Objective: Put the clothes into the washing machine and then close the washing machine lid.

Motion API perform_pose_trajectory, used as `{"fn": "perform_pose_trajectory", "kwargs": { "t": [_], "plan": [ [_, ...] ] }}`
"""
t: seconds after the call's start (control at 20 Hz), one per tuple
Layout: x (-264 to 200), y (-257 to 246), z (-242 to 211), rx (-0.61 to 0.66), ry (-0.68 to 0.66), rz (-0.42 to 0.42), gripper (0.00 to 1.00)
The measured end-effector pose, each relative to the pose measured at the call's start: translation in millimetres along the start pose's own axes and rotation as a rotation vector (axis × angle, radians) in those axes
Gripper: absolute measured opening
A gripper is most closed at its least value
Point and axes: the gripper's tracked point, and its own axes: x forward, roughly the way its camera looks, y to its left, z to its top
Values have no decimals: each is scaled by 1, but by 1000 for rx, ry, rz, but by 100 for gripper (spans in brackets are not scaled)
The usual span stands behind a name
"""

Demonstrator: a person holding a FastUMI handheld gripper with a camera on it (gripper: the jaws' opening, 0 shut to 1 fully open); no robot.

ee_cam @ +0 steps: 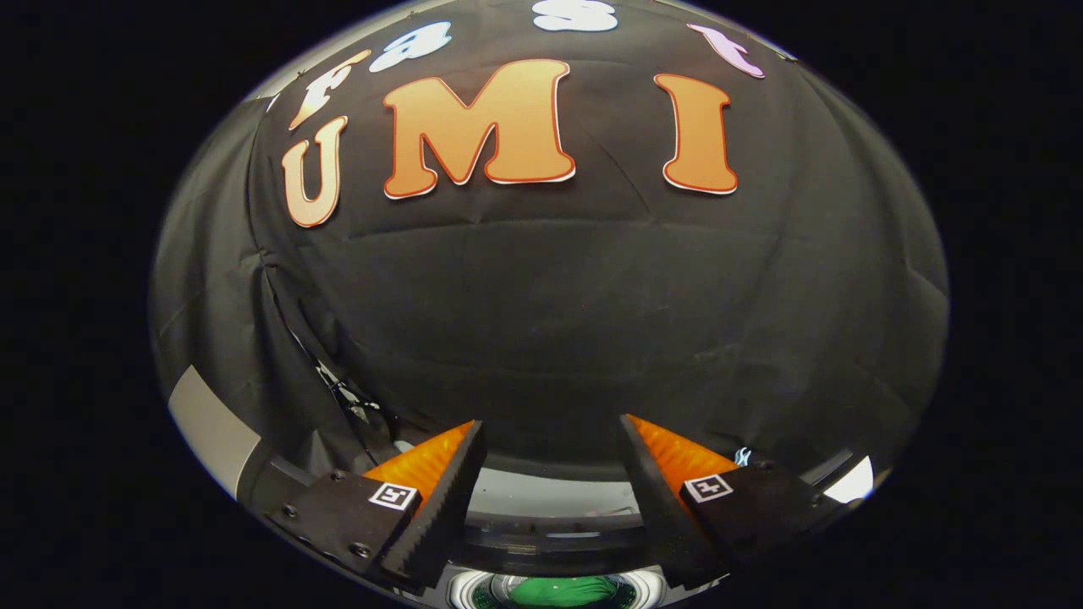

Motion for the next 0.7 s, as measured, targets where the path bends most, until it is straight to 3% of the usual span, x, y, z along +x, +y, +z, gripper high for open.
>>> {"fn": "perform_pose_trajectory", "kwargs": {
  "t": [0.3, 0.7],
  "plan": [
    [-5, 3, 0, -12, -16, 14, 99],
    [-54, 2, -23, -7, -67, -6, 100]
  ]
}}
